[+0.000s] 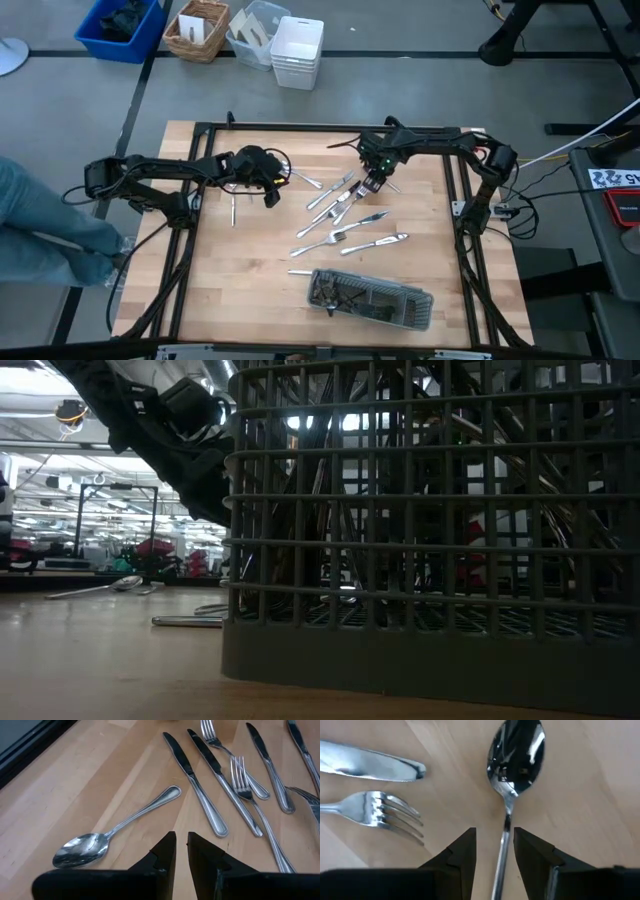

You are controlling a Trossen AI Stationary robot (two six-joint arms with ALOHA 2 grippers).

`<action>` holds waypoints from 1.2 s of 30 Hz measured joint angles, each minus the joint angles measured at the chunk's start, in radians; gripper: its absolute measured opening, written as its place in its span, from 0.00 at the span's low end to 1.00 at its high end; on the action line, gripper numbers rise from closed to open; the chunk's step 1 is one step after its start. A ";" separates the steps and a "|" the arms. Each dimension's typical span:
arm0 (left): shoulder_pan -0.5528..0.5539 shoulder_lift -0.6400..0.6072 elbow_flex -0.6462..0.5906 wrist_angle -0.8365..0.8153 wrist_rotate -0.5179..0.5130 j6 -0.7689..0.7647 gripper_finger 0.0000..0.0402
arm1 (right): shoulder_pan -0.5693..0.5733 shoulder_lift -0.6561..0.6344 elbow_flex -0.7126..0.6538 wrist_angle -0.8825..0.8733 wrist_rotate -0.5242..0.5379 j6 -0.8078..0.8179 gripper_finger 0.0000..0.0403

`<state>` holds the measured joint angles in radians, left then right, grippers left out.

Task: Sort silverware
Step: Put the spoon into the gray silverware rack

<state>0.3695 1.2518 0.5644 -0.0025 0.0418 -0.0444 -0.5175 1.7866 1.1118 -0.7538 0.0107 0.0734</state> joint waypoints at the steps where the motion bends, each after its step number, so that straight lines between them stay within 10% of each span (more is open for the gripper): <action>1: 0.000 0.000 0.000 0.000 0.000 0.000 0.10 | 0.000 0.000 -0.006 0.012 -0.004 0.000 0.33; 14: 0.000 0.000 0.000 0.000 0.000 0.000 0.10 | 0.000 -0.002 -0.079 0.088 0.038 0.000 0.32; 24: 0.000 0.000 0.000 0.000 0.000 -0.005 0.10 | 0.000 -0.003 -0.082 0.103 0.020 0.000 0.05; 36: 0.000 0.000 0.001 0.029 0.000 -0.072 0.10 | 0.000 -0.003 -0.076 0.102 0.022 0.053 0.02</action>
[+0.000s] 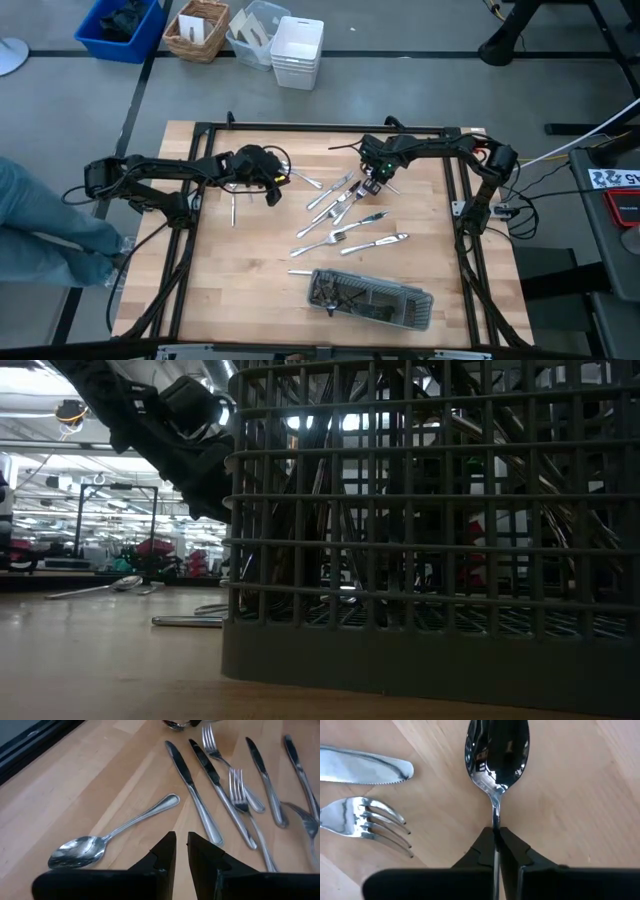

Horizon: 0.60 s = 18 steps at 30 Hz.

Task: Sort silverware
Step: Put the spoon into the gray silverware rack

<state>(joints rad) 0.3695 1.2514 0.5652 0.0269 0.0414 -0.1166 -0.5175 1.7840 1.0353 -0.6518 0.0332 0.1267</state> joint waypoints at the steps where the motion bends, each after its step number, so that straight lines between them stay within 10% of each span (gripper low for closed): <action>1: 0.000 0.000 0.000 0.002 0.000 -0.003 0.10 | 0.000 0.001 0.005 -0.004 0.000 0.001 0.02; 18: -0.001 0.000 0.000 0.120 0.000 -0.211 0.10 | 0.021 -0.007 0.149 -0.033 0.000 -0.022 0.02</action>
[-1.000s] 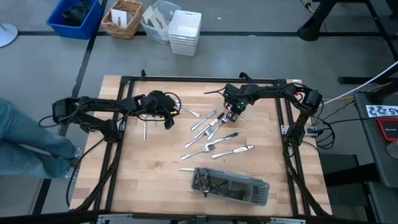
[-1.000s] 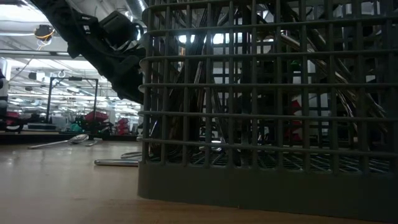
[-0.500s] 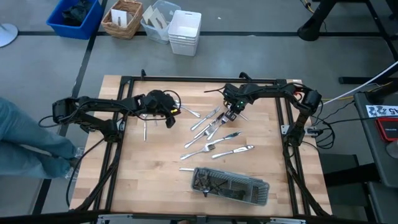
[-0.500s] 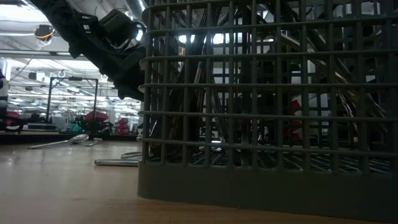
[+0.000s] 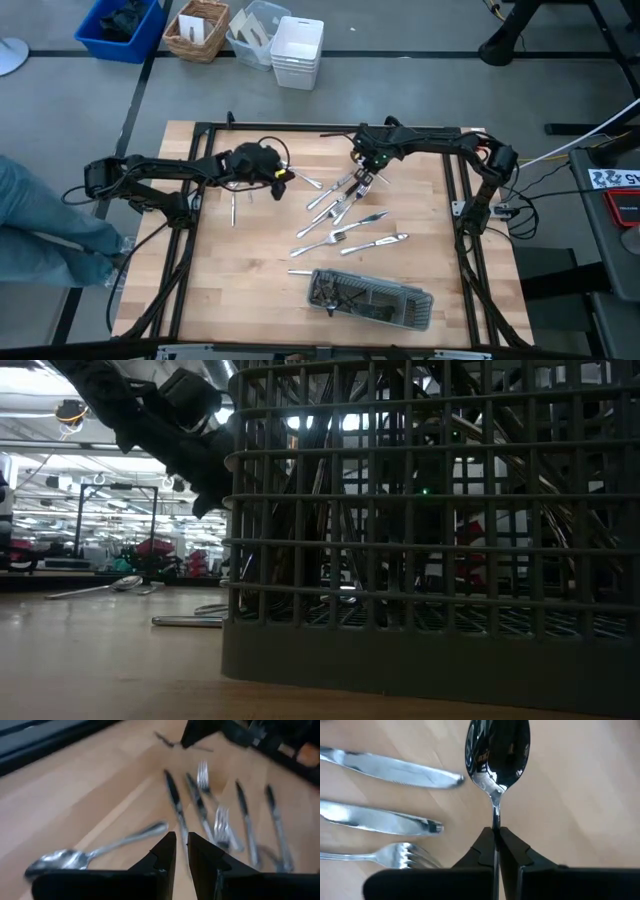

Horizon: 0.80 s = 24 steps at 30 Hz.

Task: Sort silverware
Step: Put the spoon into the gray silverware rack

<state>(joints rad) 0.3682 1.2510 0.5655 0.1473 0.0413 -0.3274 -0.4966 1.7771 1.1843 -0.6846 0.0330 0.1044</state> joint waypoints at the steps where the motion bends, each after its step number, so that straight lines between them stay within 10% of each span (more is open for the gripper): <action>1: -0.001 0.000 0.000 0.017 0.000 -0.013 0.10 | 0.009 0.000 0.009 -0.001 0.000 -0.004 0.02; 24: -0.082 0.010 0.000 0.094 0.000 0.079 0.10 | 0.330 -0.002 0.131 0.079 0.273 -0.136 0.02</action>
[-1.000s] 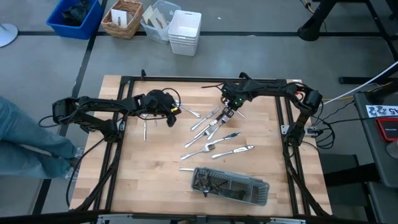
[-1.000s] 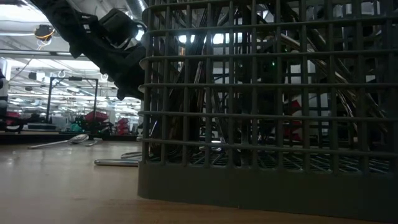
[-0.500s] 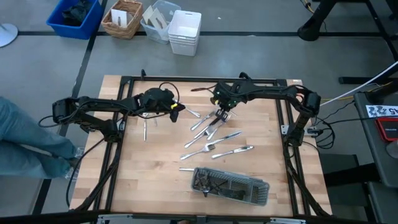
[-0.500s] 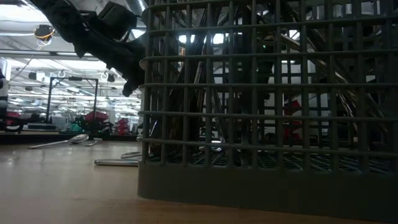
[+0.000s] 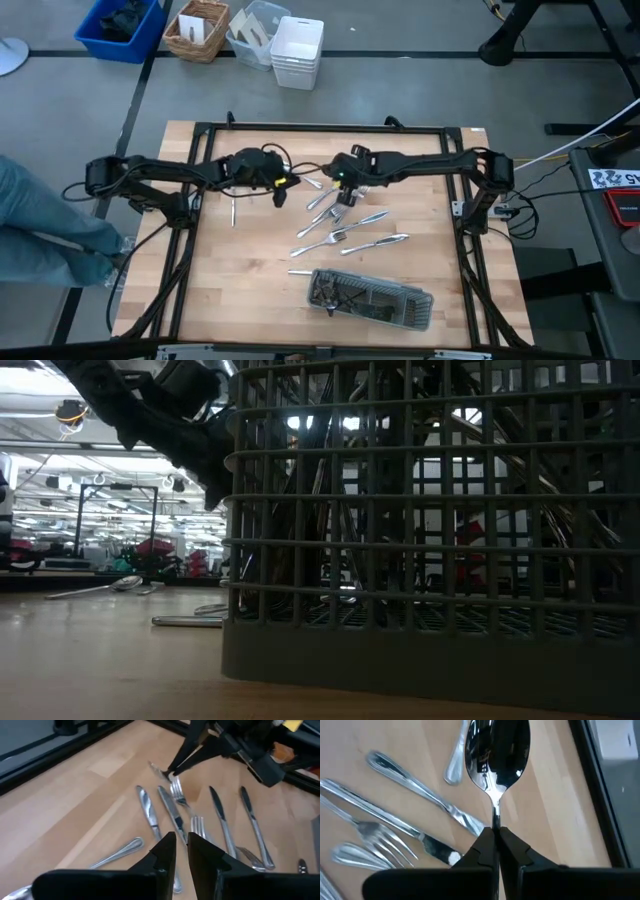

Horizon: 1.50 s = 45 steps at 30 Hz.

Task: Sort silverware
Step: Put the spoon into the gray silverware rack

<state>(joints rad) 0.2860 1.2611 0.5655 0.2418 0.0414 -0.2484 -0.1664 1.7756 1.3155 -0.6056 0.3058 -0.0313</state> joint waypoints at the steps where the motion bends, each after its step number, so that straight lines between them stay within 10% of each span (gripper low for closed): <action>1: -0.008 0.007 0.000 0.012 0.000 -0.002 0.10 | 0.009 0.000 0.000 0.016 0.000 -0.005 0.02; 21: -0.055 0.197 0.000 0.311 -0.096 -0.029 0.13 | 0.064 0.000 0.000 0.149 0.250 -0.047 0.02; 32: -0.056 0.222 -0.001 0.429 -0.232 -0.060 0.36 | 0.064 0.000 0.000 0.172 0.252 -0.045 0.02; 45: -0.042 0.222 0.001 0.552 -0.237 -0.062 0.36 | 0.064 0.000 0.000 0.229 0.227 -0.051 0.02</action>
<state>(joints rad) 0.2437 1.4830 0.5665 0.7939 -0.1960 -0.3107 -0.1028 1.7756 1.3151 -0.3766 0.5323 -0.0826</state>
